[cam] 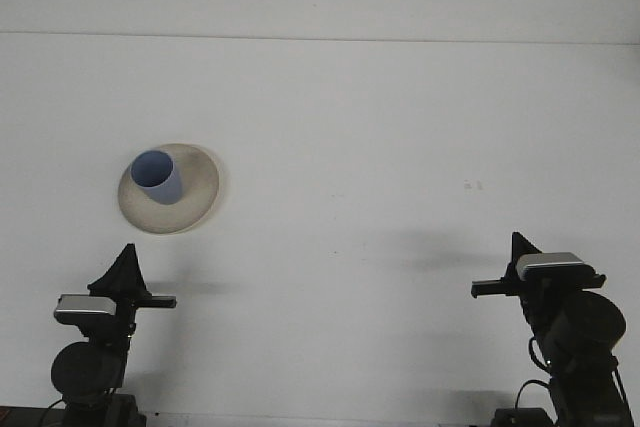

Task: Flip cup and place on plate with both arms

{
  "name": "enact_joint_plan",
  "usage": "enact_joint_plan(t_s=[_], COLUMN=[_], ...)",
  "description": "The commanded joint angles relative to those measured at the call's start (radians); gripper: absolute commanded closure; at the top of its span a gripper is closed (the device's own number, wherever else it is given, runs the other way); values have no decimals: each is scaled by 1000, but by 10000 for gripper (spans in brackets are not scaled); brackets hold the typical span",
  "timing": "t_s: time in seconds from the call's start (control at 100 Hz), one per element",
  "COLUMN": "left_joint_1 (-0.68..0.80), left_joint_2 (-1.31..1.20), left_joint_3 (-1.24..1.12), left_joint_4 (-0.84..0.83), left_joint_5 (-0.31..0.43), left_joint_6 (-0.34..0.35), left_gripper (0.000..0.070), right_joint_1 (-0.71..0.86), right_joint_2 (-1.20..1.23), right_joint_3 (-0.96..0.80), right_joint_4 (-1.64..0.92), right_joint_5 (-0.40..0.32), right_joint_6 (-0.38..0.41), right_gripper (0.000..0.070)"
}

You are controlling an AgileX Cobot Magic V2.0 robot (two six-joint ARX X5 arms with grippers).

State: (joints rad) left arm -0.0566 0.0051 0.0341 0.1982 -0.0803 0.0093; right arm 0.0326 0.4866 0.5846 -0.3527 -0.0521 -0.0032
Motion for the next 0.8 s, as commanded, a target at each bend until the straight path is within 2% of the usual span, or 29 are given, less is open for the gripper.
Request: enact_joint_plan(t_s=[0.0, 0.7, 0.79], left_joint_1=[-1, 0, 0], left_joint_2=[-2, -2, -2], left_joint_3=[-20, -20, -20], left_joint_4=[11, 12, 12], left_joint_5=[0, 0, 0], left_joint_6=[-9, -10, -10], left_gripper=[688, 688, 688], right_joint_1=[2, 2, 0], right_joint_2=[3, 3, -19], right_joint_3=[11, 10, 9], right_joint_4=[18, 20, 28], right_joint_5=[0, 0, 37], right_joint_6=[6, 6, 3], right_gripper=[700, 700, 700])
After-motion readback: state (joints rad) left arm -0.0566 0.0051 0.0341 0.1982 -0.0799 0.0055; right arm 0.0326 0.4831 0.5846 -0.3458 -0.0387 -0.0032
